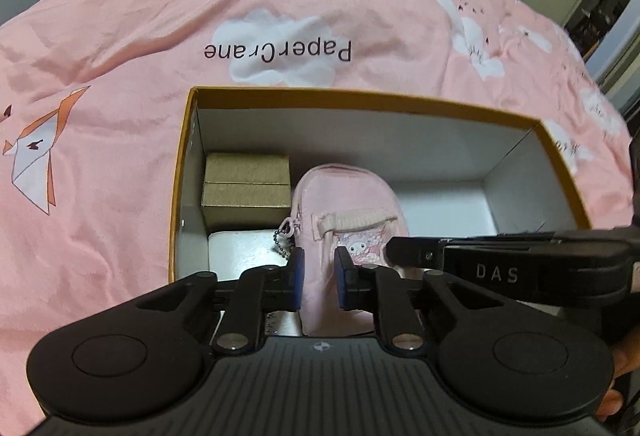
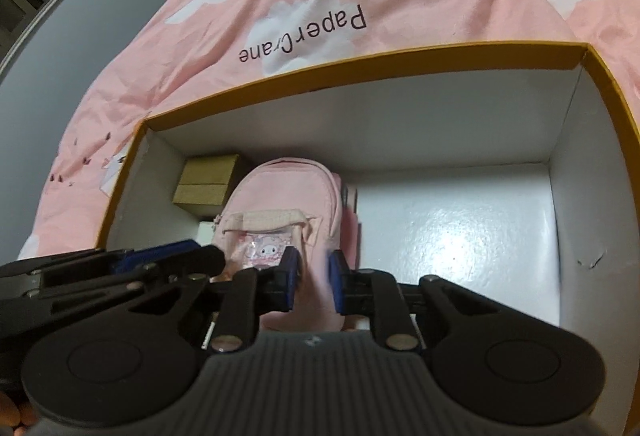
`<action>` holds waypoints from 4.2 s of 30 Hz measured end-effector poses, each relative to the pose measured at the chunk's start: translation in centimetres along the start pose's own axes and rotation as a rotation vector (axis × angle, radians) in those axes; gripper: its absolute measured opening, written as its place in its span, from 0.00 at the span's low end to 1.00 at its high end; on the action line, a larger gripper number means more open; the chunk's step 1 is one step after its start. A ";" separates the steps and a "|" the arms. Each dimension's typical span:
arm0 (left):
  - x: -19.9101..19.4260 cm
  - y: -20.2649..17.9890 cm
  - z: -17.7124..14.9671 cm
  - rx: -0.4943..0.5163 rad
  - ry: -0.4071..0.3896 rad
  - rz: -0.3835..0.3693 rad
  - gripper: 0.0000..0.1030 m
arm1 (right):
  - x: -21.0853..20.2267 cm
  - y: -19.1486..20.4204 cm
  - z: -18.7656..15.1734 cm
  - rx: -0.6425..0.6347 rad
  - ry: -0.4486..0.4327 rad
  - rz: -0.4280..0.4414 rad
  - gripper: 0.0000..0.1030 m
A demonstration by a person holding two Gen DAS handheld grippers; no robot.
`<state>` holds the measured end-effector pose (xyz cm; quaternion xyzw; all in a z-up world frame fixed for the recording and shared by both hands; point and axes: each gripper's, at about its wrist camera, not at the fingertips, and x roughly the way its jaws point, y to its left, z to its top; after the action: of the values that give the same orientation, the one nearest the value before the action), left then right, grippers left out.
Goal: Organize objects
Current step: 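Lower the pink backpack into the orange box and open the left gripper, then withdraw both grippers from the orange box toward the plush toys, then grasp the white striped-hat plush with the left gripper while the right gripper grasps the duck plush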
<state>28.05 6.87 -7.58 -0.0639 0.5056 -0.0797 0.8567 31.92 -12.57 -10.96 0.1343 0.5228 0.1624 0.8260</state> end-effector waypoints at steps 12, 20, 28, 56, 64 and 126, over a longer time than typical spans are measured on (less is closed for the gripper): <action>-2.5 -0.2 -0.8 0.035 -0.078 -0.018 0.18 | -3.9 1.4 -1.0 -0.096 -0.098 -0.051 0.28; -11.5 -2.3 -5.6 0.137 -0.229 -0.143 0.18 | -13.2 3.6 -7.0 -0.151 -0.293 -0.035 0.37; -14.8 -3.8 -12.2 0.229 -0.253 -0.106 0.28 | -18.0 4.0 -15.7 -0.105 -0.391 -0.109 0.41; -8.6 -9.4 -19.9 0.539 0.054 0.002 0.51 | -12.5 -0.8 -24.0 0.151 -0.121 -0.123 0.41; -9.8 -5.2 -19.5 0.378 0.056 0.050 0.50 | -12.8 1.1 -24.0 0.046 -0.151 -0.074 0.40; -8.5 0.0 -17.7 0.158 0.062 0.024 0.55 | -10.7 -0.4 -23.1 0.146 -0.104 -0.108 0.48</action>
<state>8.44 8.07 -8.81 0.0123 0.5248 -0.1109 0.8439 6.73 -16.09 -12.02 0.1742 0.4962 0.0719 0.8475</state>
